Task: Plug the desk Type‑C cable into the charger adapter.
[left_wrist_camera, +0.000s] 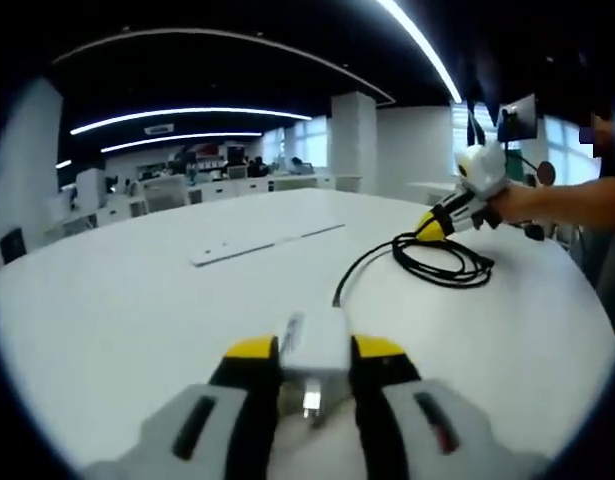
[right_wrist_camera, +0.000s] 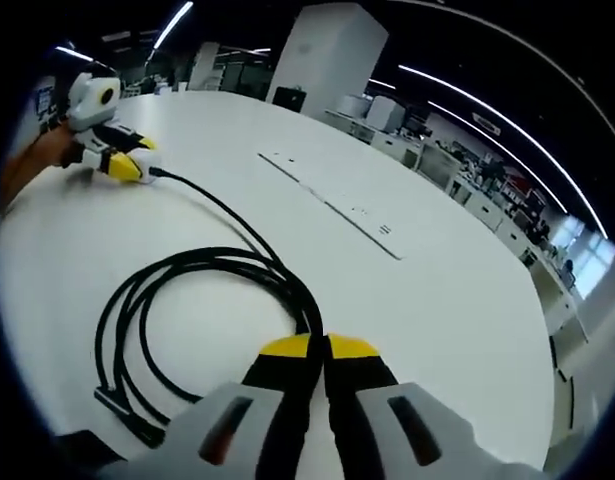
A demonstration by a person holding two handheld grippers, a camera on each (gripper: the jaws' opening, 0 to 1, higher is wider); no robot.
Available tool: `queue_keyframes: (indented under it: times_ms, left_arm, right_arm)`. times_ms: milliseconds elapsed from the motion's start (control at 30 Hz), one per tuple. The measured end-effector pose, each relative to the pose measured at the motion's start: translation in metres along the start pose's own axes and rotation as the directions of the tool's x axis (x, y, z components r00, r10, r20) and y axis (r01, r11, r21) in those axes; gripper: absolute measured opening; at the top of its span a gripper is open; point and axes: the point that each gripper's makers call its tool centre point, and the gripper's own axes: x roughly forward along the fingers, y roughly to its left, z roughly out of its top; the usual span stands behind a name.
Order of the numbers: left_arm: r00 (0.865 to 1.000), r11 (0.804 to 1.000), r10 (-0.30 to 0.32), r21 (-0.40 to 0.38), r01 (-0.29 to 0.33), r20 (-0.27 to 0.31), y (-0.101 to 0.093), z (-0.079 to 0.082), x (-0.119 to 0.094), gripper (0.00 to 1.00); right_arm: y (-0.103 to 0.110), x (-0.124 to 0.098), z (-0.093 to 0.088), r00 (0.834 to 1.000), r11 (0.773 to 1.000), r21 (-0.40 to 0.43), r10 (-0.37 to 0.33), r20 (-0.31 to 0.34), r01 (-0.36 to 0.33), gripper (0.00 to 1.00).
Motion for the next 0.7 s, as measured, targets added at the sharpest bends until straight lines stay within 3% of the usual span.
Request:
queue_keyframes:
  times_ms: [333,467,633,700]
  left_arm:
    - [1.000,1.000,0.012,-0.008,-0.012,-0.002,0.010,0.003,0.007,0.26]
    - [1.000,1.000,0.008,-0.002,-0.008,-0.004,0.013,0.003,0.007,0.27]
    - [1.000,1.000,0.008,-0.027,-0.007,0.027,0.019,0.004,0.005,0.34]
    - [1.000,1.000,0.008,-0.027,-0.008,0.029,0.019,0.004,0.004,0.35]
  right_arm:
    - [-0.008,0.005,0.001,1.000,1.000,-0.010,-0.008,-0.018,0.008,0.06]
    - [-0.012,-0.005,0.012,0.996,0.999,0.049,-0.023,0.086,0.018,0.12]
    - [-0.011,-0.022,0.018,0.983,0.992,0.123,-0.054,0.175,0.033,0.20]
    - [-0.009,-0.024,0.018,0.982,0.991,0.127,-0.056,0.181,0.033,0.20]
